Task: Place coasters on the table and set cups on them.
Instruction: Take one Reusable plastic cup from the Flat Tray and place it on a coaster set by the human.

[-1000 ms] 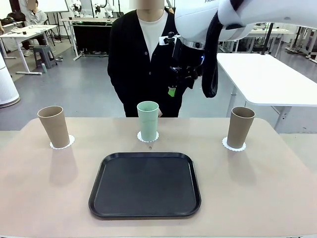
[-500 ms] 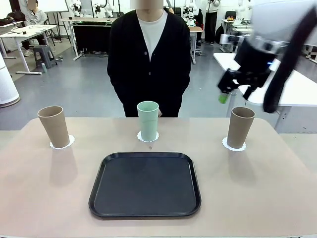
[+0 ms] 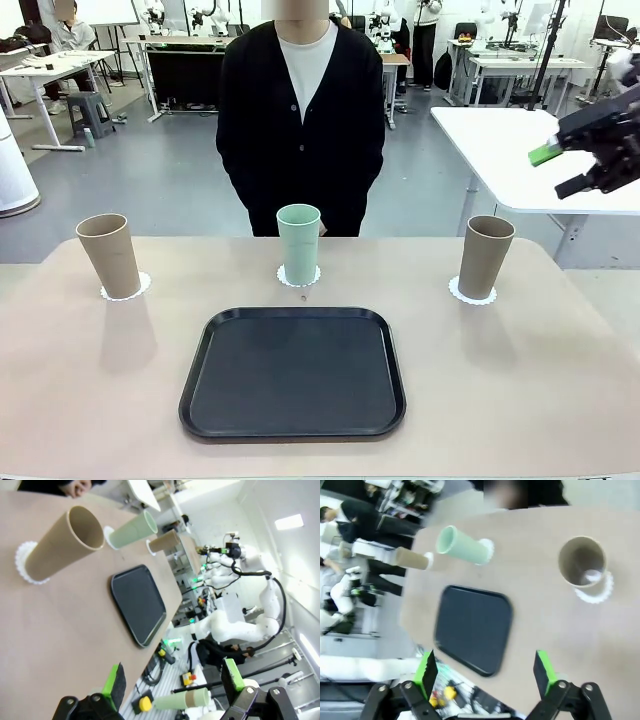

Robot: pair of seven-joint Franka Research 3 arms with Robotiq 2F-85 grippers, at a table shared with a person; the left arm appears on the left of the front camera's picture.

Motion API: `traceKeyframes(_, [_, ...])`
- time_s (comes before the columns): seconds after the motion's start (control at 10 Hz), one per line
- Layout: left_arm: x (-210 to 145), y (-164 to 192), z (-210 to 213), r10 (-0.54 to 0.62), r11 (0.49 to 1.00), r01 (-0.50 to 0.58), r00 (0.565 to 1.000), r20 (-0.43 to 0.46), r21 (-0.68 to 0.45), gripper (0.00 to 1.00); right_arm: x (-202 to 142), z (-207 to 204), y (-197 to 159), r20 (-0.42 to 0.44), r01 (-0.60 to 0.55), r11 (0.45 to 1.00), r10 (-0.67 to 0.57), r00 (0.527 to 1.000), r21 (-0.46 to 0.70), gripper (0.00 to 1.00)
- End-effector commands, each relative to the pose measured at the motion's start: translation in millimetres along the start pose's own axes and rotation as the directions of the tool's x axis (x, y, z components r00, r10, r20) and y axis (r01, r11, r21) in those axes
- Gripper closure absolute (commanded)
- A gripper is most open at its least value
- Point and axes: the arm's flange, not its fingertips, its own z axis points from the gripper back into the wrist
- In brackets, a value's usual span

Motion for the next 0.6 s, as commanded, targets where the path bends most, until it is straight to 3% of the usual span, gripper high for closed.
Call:
traceKeyframes(0.0, [1, -2, 0, -0.004, 1.000, 0.004, 1.000, 0.000, 0.003, 0.00, 3, 4, -41, -0.025, 0.037, 0.974, -0.032, 0.999, 0.222, 0.00])
traceKeyframes(0.2, [1, -2, 0, -0.004, 1.000, 0.004, 1.000, 0.000, 0.003, 0.00, -7, 12, -93, -0.031, 0.076, 0.937, -0.070, 0.997, 0.340, 0.00])
traceKeyframes(0.4, [1, -2, 0, -0.004, 1.000, 0.004, 1.000, 0.000, 0.003, 0.00, -26, 10, -129, -0.100, 0.117, 0.927, -0.086, 0.991, 0.357, 0.00])
traceKeyframes(0.5, [1, -2, 0, -0.004, 1.000, 0.004, 1.000, 0.000, 0.003, 0.00, -34, 11, -142, -0.086, 0.129, 0.920, -0.104, 0.991, 0.370, 0.00])
